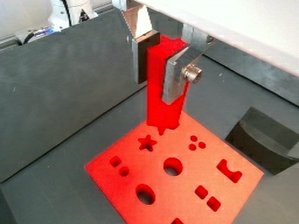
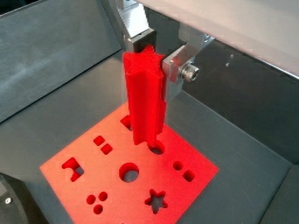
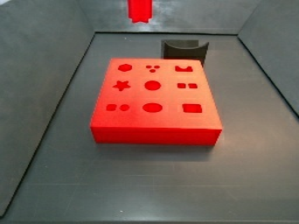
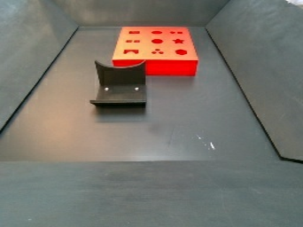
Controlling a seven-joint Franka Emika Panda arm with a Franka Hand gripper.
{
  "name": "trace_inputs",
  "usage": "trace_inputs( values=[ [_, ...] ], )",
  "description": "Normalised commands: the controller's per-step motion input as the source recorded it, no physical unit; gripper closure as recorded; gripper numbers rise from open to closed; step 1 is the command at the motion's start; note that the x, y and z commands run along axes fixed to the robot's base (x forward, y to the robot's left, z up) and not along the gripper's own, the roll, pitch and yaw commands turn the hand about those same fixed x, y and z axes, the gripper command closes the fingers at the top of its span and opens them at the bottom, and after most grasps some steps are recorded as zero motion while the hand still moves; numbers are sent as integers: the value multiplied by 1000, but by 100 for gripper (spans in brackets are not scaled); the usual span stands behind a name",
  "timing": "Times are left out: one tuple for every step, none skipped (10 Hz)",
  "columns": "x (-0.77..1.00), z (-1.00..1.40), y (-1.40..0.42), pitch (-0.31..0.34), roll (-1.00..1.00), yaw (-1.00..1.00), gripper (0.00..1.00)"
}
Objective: Insert the star object.
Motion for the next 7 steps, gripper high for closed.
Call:
trace_inputs(
  values=[
    [126, -191, 0, -30, 0, -394, 100],
    [0, -457, 0, 0, 0, -1000, 100],
    [0, -477, 0, 0, 0, -1000, 100],
    [0, -480, 0, 0, 1, -1000, 100],
    [0, -480, 0, 0, 0, -1000, 100],
    [0, -491, 0, 0, 0, -1000, 100],
    [0, -314, 34, -70, 0, -1000, 100]
  ],
)
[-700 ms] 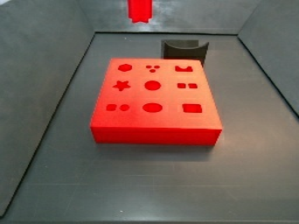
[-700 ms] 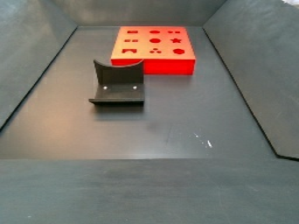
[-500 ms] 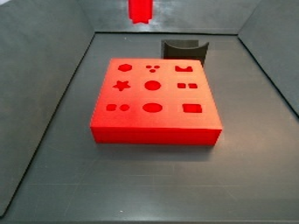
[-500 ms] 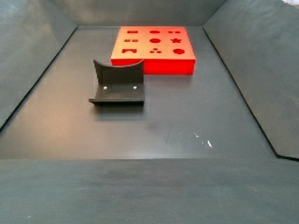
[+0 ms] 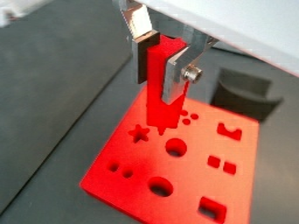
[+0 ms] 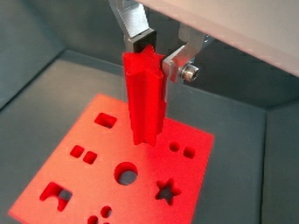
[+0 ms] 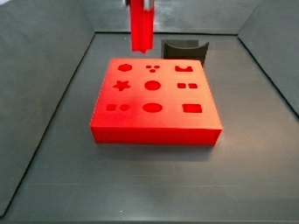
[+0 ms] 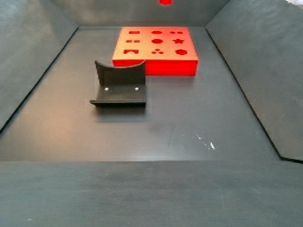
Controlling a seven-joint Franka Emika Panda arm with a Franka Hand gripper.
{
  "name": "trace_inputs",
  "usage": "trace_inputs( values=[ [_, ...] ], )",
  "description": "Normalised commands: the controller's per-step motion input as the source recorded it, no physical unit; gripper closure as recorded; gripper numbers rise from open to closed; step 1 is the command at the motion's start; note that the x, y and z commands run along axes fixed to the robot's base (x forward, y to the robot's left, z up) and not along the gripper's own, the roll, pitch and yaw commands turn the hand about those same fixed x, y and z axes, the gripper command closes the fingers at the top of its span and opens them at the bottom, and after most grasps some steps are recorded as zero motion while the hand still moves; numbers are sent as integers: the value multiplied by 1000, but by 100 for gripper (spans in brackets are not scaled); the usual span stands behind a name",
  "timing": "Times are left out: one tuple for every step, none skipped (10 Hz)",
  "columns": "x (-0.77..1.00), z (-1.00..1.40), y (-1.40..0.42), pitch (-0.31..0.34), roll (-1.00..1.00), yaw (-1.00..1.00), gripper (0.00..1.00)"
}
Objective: Insert the star object.
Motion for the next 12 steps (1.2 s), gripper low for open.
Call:
trace_inputs(
  values=[
    [-103, -380, 197, -36, 0, -840, 100],
    [-160, -483, 226, 0, 0, -809, 100],
    [-243, -434, 280, 19, 0, -729, 100],
    [-211, -266, 249, 0, 0, -403, 100],
    [-323, -274, 311, 0, 6, -354, 100],
    [-131, -100, 97, 0, 13, -146, 100],
    [0, -17, 0, 0, 0, -6, 100],
    [0, -274, 0, -19, 0, 0, 100],
    [-111, -386, 0, -131, -119, 137, 100],
    [-254, -471, 0, -180, -137, 120, 100],
    [-280, -383, 0, -211, -173, 74, 100],
    [-314, -326, 63, -157, -93, 46, 100]
  ],
)
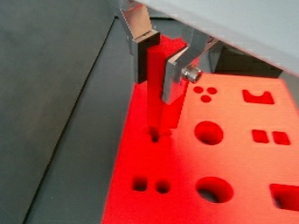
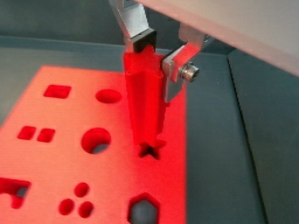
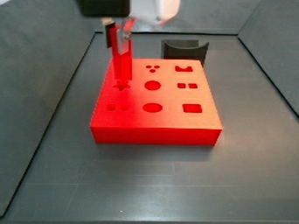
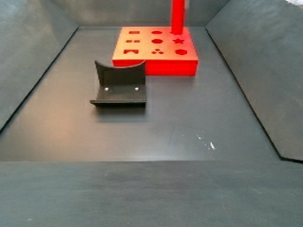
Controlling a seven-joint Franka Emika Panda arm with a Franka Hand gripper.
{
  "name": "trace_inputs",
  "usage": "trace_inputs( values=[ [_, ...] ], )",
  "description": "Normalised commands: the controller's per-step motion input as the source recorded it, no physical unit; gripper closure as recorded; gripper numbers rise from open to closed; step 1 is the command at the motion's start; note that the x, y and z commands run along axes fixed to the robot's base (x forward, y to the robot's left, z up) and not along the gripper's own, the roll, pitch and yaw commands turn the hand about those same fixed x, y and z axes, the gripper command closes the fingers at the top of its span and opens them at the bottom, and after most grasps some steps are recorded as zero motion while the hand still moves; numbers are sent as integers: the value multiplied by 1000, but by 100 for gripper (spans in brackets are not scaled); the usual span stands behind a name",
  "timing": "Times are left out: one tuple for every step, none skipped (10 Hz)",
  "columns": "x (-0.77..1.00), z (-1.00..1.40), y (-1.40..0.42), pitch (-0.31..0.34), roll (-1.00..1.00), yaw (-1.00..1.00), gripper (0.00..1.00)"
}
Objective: Insert the star object.
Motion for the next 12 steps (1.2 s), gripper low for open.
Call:
trace_inputs(
  values=[
    [-249, -277, 54, -124, -27, 63, 100],
    [0, -189, 20, -76, 0, 91, 100],
    [343, -74, 0, 0, 0, 106, 100],
    [346, -77, 0, 0, 23, 131, 100],
    [351, -77, 26, 6, 50, 94, 100],
    [0, -111, 0, 19, 69, 0, 100],
    [-226, -83, 0, 11, 33, 0, 100],
    [-214, -20, 9, 0, 3, 0, 100],
    [-123, 0, 6, 0, 0, 0, 100],
    [0, -11, 0, 0, 0, 163, 100],
    [109, -89, 49, 0, 23, 217, 100],
    [0, -71, 40, 0, 43, 160, 100]
  ],
)
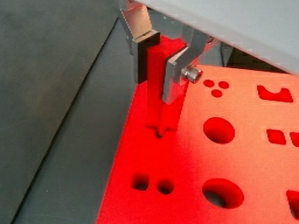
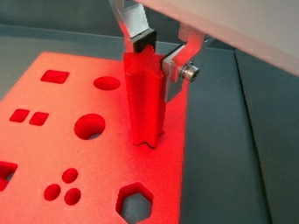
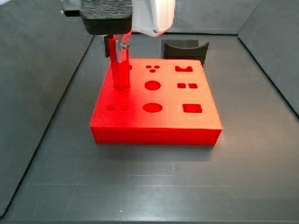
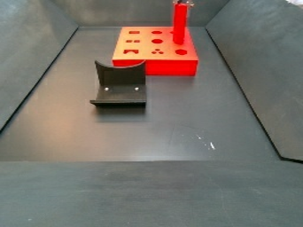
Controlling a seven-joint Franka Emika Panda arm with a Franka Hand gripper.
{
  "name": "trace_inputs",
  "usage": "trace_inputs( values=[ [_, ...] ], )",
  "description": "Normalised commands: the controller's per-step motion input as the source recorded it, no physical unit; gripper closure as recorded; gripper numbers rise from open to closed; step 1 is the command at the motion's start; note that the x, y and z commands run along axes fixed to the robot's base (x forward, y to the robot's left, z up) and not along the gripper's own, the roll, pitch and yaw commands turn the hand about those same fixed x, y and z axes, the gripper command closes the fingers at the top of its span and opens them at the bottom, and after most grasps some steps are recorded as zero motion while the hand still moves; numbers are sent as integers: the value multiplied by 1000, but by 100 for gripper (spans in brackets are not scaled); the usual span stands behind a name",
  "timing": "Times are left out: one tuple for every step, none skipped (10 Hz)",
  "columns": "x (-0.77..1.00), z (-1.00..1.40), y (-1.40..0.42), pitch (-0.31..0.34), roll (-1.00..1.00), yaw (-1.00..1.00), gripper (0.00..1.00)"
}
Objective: Insert the star object.
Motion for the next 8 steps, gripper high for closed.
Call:
trace_inputs(
  values=[
    [-6, -23, 0, 0, 3, 74, 100],
    [6, -40, -40, 0, 0, 3, 100],
    [29, -49, -97, 0, 7, -51, 100],
    [6, -31, -57, 0, 20, -257, 100],
    [0, -17, 0, 0, 26, -254, 100],
    [0, -17, 0, 0, 24, -146, 100],
    [0, -109, 3, 0, 26, -60, 100],
    [0, -174, 51, 0, 37, -9, 100]
  ],
)
